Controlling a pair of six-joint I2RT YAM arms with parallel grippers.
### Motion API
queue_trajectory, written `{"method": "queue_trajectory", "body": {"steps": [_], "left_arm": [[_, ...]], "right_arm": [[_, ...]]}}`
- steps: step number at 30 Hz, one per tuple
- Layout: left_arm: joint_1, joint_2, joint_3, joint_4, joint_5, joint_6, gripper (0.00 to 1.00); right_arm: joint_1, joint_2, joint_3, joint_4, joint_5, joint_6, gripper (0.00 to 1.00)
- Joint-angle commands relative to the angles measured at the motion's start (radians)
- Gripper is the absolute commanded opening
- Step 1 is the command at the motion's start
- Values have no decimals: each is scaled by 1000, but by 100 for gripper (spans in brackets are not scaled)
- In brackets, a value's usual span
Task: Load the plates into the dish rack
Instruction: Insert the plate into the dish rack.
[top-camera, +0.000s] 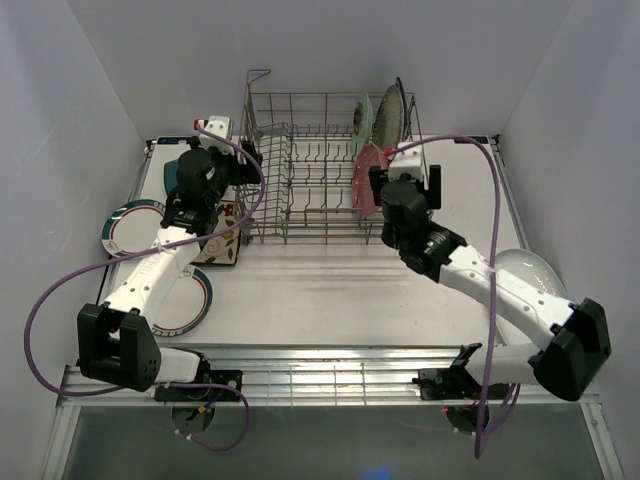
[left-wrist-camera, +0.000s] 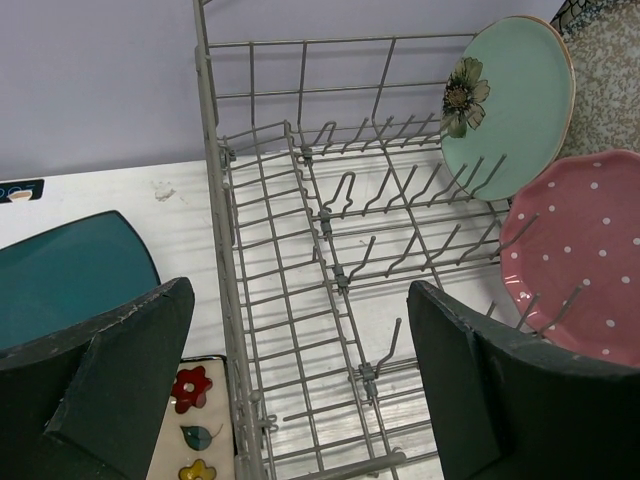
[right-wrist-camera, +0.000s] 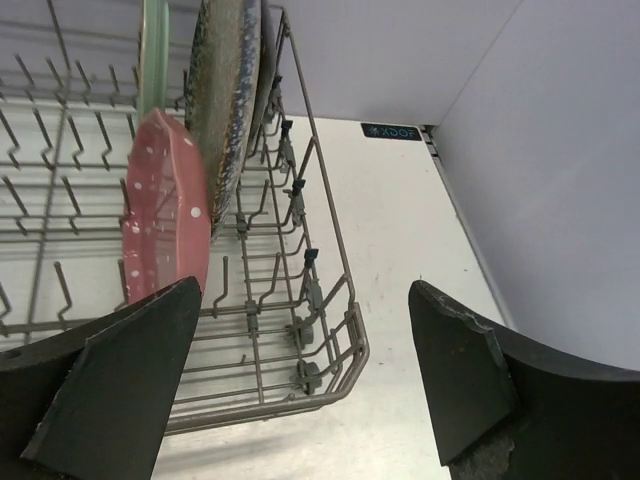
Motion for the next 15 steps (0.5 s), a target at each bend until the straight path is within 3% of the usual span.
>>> {"method": "queue_trajectory", "body": {"steps": [1, 6, 11, 14, 15], "left_arm": [[8, -40, -8, 17, 1, 9, 98], [7, -60, -17, 17, 42, 2, 98], [7, -84, -25, 17, 65, -8, 98], [7, -97, -30, 17, 80, -13, 98], [7, -98, -30, 17, 83, -11, 98]], "right_arm": [[4, -162, -130, 156, -31, 138, 90], [2, -326, -283, 173, -41, 256, 90], [2, -367, -355, 124, 44, 414, 90], [2, -352, -319, -43, 180, 649, 90], [1, -345, -302, -188, 214, 798, 90]]}}
